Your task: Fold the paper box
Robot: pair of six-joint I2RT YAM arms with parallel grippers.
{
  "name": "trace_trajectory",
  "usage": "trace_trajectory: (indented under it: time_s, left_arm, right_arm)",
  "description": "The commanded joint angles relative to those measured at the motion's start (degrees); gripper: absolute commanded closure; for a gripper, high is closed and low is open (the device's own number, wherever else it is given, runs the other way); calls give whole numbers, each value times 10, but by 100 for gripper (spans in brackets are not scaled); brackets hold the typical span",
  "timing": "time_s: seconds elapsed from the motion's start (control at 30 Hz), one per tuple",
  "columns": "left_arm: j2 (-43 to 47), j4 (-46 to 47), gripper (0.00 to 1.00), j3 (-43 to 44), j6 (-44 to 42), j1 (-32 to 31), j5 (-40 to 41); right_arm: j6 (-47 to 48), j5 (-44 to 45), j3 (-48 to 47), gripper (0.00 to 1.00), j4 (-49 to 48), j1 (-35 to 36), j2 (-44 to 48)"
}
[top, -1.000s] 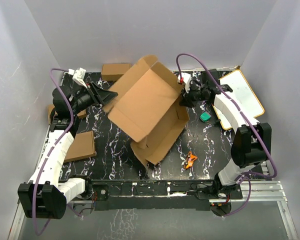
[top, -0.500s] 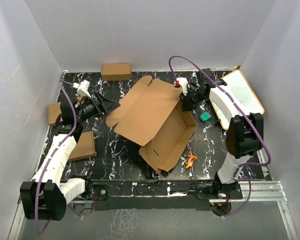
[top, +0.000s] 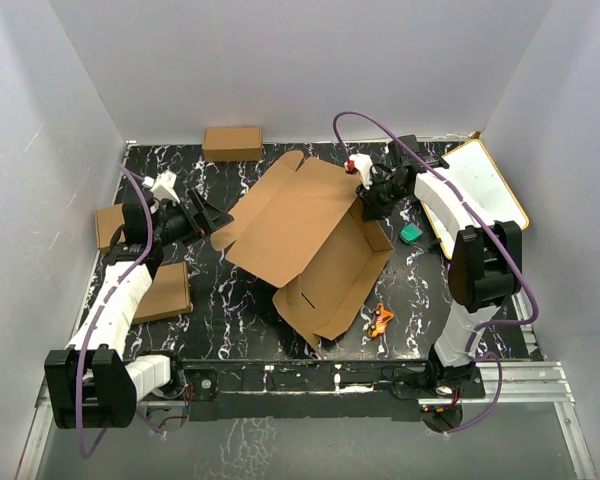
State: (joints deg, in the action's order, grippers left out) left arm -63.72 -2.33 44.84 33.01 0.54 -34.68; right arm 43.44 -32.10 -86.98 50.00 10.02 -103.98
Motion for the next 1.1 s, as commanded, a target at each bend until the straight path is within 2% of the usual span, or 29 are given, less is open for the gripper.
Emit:
trace_trajectory:
  time_s: [0.0, 0.17, 0.23, 0.4, 0.43, 0.47, 0.5, 0.6, 0.67, 0.9, 1.07]
  left_arm:
    - [-13, -10, 15, 8, -8, 12, -13]
    - [-43, 86, 18, -34, 65, 15, -90]
    - [-51, 130, 26, -55, 96, 15, -114]
    - [-64, 148, 43, -62, 109, 15, -130]
    - [-69, 148, 48, -59, 108, 15, -133]
    - [-74, 149, 56, -55, 108, 15, -136]
    - [-81, 147, 69, -51, 106, 15, -136]
    - [-96, 149, 90, -39, 95, 16, -138]
    - [-105, 153, 99, -31, 84, 15, -141]
    - [-102, 108, 100, -5, 3, 15, -115]
    - [-103, 95, 100, -6, -18, 16, -102]
  right_arm:
    - [-2, -6, -23, 92, -3, 1, 5]
    - [-4, -6, -17, 92, -8, 2, 8]
    - [-6, -4, -14, 92, -12, 3, 8]
    - [-14, 3, -12, 91, -19, 9, 2]
    - [-17, 4, -12, 91, -22, 11, 0]
    - [-19, 7, -13, 91, -24, 13, -2]
    - [-21, 9, -13, 91, -26, 15, -4]
    - [-29, 14, -15, 90, -33, 20, -11]
    - [-35, 16, -15, 90, -39, 22, -14]
    - [-66, 16, -6, 87, -71, 23, -30]
    - [-85, 17, 16, 85, -111, 24, -36]
